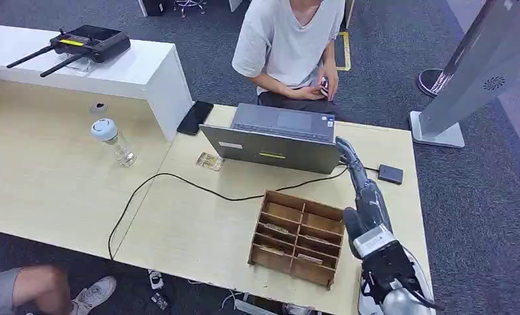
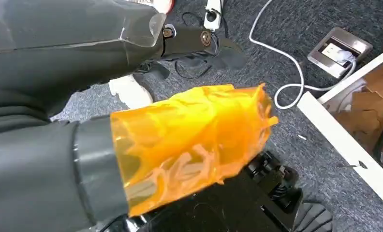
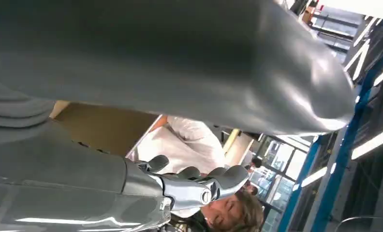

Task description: Pass the card to the sensor for recognition and then transmit it.

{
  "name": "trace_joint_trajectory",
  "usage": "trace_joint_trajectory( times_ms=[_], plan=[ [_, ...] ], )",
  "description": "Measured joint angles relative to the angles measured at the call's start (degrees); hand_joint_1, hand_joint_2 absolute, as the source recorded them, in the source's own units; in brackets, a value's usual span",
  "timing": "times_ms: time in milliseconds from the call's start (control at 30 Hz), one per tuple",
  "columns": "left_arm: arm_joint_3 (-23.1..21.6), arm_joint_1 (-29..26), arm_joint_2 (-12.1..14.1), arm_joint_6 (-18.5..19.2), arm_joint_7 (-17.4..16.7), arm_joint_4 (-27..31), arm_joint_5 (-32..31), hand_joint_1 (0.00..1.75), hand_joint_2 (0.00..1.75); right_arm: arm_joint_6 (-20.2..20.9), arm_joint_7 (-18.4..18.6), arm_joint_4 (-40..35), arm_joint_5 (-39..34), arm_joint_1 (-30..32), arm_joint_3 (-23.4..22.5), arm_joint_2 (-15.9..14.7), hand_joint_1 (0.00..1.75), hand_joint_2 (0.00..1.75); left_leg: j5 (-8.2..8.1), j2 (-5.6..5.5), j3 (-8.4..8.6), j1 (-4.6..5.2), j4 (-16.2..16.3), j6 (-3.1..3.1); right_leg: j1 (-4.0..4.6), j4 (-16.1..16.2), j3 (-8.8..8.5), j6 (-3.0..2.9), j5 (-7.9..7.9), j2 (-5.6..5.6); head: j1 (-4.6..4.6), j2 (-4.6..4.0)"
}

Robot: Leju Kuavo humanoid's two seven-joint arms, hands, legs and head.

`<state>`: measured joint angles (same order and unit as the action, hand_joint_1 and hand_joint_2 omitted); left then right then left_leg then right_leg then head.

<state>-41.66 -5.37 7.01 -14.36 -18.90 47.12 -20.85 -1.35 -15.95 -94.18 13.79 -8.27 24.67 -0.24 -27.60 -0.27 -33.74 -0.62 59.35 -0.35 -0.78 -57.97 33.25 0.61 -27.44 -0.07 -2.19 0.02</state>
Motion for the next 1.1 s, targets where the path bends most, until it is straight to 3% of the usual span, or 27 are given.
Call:
trace_joint_trajectory(
  times_ms=[767, 800, 1100],
  plan=[
    [0.66, -4.52, 2.14, -4.22, -2.10, 4.94, 3.08, 0.00, 0.00, -2.58, -3.24, -5.34, -1.34, 13.31, -0.24, -1.34, 0.00, 0.00, -0.01, 0.00, 0.00, 0.00, -0.01, 0.00, 0.00, 0.01, 0.00, 0.01, -0.02, 0.00, 0.00, 0.00],
    [0.66, -4.57, 2.17, -4.42, -2.17, 5.05, 3.24, 0.00, 0.00, -2.91, -3.26, -5.34, -0.98, 13.61, -0.24, -1.34, 0.00, 1.75, -0.01, 0.00, 0.00, 0.00, -0.01, 0.00, 0.00, 0.01, 0.00, 0.01, -0.02, 0.00, 0.00, 0.00],
    [0.00, -4.67, 2.91, -6.10, -3.37, 6.08, 5.71, 0.00, 0.00, -7.39, -2.43, -5.34, 7.13, 14.43, -0.28, -1.36, 0.00, 1.75, -0.01, 0.01, 0.00, 0.00, -0.01, 0.00, 0.00, 0.01, 0.00, 0.01, -0.02, 0.00, 0.00, 0.00]
  ],
)
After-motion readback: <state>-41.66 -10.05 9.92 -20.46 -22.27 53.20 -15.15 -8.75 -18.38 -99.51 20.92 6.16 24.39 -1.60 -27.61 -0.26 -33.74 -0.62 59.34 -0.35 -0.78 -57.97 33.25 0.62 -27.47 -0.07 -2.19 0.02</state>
